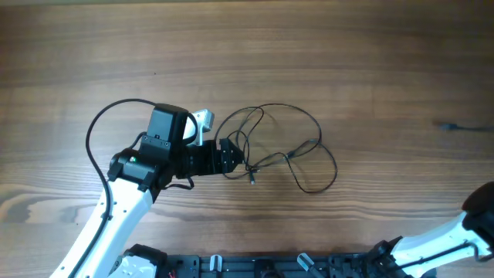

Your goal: Untangle cables

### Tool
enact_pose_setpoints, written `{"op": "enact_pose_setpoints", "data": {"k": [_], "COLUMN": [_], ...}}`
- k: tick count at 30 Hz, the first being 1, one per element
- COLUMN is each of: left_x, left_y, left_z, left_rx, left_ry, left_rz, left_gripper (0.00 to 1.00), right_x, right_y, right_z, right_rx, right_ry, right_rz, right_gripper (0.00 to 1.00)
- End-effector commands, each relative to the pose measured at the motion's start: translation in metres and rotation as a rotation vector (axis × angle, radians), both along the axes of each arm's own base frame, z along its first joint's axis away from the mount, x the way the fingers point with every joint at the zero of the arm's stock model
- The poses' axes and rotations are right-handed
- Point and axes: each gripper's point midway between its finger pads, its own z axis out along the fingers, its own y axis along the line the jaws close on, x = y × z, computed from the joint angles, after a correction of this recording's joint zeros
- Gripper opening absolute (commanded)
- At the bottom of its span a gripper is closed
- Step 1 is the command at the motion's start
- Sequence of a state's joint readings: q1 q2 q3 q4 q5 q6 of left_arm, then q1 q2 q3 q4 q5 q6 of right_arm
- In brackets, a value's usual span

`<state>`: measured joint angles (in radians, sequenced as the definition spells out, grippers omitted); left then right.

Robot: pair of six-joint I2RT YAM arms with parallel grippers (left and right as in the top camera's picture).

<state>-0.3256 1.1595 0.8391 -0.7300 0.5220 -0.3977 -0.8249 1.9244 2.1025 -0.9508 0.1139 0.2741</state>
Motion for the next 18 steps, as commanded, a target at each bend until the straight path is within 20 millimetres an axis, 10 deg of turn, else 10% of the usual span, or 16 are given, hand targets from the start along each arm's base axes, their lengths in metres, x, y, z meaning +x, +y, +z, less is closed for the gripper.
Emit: {"op": "enact_pose_setpoints", "data": {"k": [1, 3, 4, 6, 12, 18], "left_x": [0.0, 0.001, 0.001, 0.001, 0.001, 0.001], "left_y": [-0.003, -0.003, -0.003, -0.004, -0.004, -0.004], "left_z": [0.006, 0.007, 0.007, 0.007, 0.007, 0.007], "left_rx": [-0.009, -0.01, -0.01, -0.01, -0.01, -0.011], "left_ry": [-0.032, -0.035, -0.036, -0.035, -0.035, -0.035], "left_rz": [-0.031, -0.031, -0.031, -0.031, -0.031, -0.031], "left_gripper": [0.9, 0.91, 0.91, 0.91, 0.92, 0.92], "right_x": [0.007, 0.005, 0.005, 0.007, -0.01, -0.022], "right_y": [-0.004, -0.003, -0.001, 0.007, 0.029, 0.051], "right_z": [-0.045, -0.071, -0.083, -0.111, -0.176, -0.193], "right_rx": [0.128, 0.195, 0.226, 0.302, 0.487, 0.647], "right_ry": [0.021, 0.058, 0.08, 0.119, 0.264, 0.254], "right_rz": [0.009, -0.012, -0.012, 0.002, -0.017, -0.204], "right_gripper": [0.04, 0.06, 0.26, 1.0, 1.0, 1.0]}}
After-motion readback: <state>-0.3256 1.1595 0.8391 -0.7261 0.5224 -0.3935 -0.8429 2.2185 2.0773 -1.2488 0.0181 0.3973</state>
